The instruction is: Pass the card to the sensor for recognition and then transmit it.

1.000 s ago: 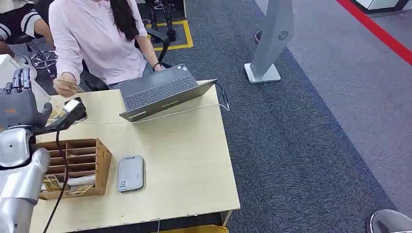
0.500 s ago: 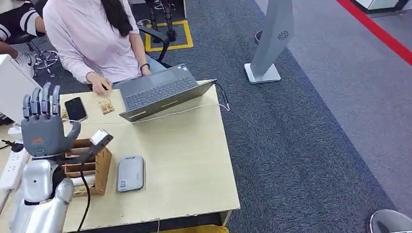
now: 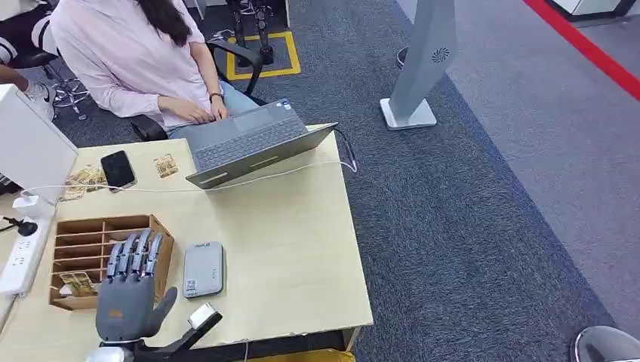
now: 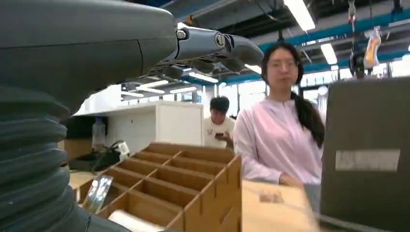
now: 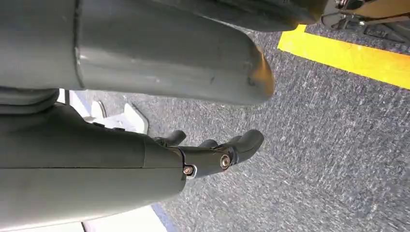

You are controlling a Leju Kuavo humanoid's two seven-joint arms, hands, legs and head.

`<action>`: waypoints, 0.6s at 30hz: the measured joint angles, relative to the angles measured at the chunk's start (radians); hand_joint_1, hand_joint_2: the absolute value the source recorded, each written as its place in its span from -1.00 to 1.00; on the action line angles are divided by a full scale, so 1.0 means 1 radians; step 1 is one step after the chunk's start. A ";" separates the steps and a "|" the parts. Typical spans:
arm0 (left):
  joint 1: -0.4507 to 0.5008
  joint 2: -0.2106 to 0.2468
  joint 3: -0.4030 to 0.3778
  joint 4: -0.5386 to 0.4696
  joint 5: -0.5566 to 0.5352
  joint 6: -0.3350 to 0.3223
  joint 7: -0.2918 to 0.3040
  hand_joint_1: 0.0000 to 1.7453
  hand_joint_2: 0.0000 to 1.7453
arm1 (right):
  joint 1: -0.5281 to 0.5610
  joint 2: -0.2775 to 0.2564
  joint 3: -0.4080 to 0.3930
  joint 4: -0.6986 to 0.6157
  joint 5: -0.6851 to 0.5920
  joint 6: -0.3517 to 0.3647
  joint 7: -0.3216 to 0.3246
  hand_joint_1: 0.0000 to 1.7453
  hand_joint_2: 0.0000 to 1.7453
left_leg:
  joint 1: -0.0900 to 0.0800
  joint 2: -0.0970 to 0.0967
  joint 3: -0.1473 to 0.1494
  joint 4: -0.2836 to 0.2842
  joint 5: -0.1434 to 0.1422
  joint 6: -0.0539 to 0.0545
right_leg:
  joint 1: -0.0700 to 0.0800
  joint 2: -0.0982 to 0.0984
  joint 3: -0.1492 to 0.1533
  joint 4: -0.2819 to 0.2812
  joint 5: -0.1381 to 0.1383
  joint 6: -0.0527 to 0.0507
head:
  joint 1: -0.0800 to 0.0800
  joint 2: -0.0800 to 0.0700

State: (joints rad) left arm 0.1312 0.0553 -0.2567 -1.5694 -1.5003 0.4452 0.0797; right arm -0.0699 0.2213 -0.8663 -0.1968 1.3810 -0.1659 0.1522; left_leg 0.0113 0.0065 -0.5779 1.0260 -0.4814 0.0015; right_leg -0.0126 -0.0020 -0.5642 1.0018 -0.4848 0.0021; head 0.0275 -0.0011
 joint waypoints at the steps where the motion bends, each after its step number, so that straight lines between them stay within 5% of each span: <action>1: 0.018 0.003 -0.001 -0.004 0.003 -0.008 0.007 -1.00 1.00 | 0.000 0.001 -0.003 0.000 -0.001 0.000 0.000 -1.00 -1.00 | 0.000 0.000 0.000 0.000 0.000 0.000 | 0.000 0.000 0.000 0.000 0.000 0.000 | 0.000 0.000; 12: 0.094 0.044 0.010 -0.056 0.041 -0.040 0.071 -1.00 1.00 | 0.001 0.003 -0.019 0.000 0.003 -0.002 -0.009 -1.00 -1.00 | 0.000 0.000 0.000 0.000 0.000 0.000 | 0.000 -0.001 0.001 0.000 0.000 0.000 | 0.000 0.000; 18: 0.093 0.048 0.099 -0.062 0.069 -0.071 0.056 -1.00 1.00 | 0.001 0.003 -0.019 0.000 0.015 -0.002 -0.009 -1.00 -1.00 | 0.000 0.000 0.000 0.000 0.000 0.000 | 0.000 0.000 0.001 0.000 0.000 0.000 | 0.000 0.000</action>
State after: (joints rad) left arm 0.2241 0.1034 -0.1575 -1.6312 -1.4317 0.3746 0.1354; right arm -0.0687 0.2239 -0.8854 -0.1968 1.3962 -0.1675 0.1431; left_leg 0.0114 0.0062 -0.5775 1.0259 -0.4811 0.0013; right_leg -0.0125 -0.0025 -0.5636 1.0018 -0.4846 0.0020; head 0.0275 -0.0011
